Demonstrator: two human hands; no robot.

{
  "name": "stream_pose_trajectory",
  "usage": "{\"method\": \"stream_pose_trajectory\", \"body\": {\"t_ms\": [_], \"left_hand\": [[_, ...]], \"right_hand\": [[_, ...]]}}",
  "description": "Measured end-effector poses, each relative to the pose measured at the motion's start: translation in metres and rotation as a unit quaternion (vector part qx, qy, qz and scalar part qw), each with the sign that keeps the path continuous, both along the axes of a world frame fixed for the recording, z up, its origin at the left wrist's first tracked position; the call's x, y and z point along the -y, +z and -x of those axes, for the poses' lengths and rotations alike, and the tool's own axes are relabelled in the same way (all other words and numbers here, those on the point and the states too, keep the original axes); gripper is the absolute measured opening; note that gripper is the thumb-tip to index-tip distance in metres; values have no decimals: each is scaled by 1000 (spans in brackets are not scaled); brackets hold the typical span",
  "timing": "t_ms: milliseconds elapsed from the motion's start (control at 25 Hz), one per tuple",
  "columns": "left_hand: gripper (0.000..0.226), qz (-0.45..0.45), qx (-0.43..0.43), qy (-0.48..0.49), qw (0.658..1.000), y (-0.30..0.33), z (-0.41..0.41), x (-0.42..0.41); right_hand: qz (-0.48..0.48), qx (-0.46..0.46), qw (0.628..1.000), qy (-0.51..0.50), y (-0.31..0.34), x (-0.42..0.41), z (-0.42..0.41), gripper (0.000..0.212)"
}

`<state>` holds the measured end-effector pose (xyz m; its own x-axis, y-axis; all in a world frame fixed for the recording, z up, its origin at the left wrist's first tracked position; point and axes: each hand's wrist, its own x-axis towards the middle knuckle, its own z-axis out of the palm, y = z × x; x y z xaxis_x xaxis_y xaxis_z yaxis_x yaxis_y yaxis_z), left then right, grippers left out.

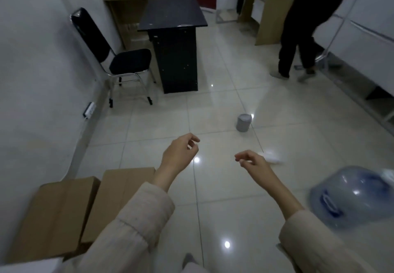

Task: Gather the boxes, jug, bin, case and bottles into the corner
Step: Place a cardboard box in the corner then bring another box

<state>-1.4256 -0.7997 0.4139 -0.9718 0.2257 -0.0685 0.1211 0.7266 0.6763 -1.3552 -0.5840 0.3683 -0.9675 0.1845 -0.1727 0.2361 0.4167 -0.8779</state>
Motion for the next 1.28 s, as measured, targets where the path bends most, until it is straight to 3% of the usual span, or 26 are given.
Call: {"method": "stream_pose_trajectory", "body": {"t_ms": [360,640,920,1280], "left_hand": [[19,18,32,-110,993,-28,-193,-61],[18,29,33,-246,968,-33,-299,-124],[22,43,42,-412,909,-44,-374,-181],[27,96,47,-571,814,-112,-479,-269]], "right_hand": [[3,36,989,-142,-26,-49,-251,17],[9,35,938,-346,-24,-74,-421,20],[41,69,840,-536,-35,-68,-556,23],[156,170,683,-693,-120,-50,-675,30]]}}
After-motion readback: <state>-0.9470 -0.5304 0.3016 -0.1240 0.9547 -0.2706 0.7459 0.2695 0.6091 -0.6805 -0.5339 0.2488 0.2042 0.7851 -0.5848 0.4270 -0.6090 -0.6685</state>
